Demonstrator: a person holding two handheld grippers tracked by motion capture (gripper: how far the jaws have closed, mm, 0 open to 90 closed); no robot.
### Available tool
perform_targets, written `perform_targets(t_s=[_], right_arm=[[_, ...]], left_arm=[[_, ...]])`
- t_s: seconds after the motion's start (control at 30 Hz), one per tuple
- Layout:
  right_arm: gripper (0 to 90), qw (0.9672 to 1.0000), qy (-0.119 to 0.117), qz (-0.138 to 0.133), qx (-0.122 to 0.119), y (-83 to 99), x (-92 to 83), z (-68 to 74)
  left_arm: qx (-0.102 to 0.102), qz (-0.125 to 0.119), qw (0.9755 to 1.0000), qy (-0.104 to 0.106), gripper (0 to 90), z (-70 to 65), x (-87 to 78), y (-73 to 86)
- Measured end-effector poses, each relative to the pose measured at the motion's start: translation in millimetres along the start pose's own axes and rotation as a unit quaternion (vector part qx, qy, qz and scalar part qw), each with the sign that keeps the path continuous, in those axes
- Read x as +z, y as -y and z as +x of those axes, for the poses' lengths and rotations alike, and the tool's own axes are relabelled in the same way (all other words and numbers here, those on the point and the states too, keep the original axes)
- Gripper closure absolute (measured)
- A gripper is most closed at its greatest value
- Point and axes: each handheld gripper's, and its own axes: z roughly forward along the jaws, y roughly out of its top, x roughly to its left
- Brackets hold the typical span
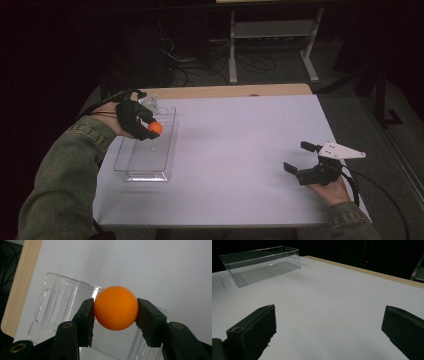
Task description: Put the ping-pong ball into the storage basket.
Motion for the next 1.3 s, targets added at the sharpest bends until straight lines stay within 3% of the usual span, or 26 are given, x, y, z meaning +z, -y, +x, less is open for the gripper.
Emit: perform_targets(t_s=[0.43, 0.6, 1.3], right_arm=[[0.0, 1.0000, 0.001, 0.000, 0.000, 0.0, -0.1, -0.3], [0.0, 1.0000, 0.000, 0.001, 0.000, 0.1, 0.3, -0.2], [0.0, 1.0000, 0.001, 0.002, 0.000, 0.0, -0.1, 0.1]], left_arm=[[0.000, 0.018, 0.9997, 0.017, 49.9, -3.9, 4.7, 5.6], [-0.008, 0.014, 0.9994, 0.030, 50.0, -4.6, 9.3, 8.5], [-0.008, 0.030, 0.9985, 0.046, 49.9, -8.3, 29.5, 16.2]])
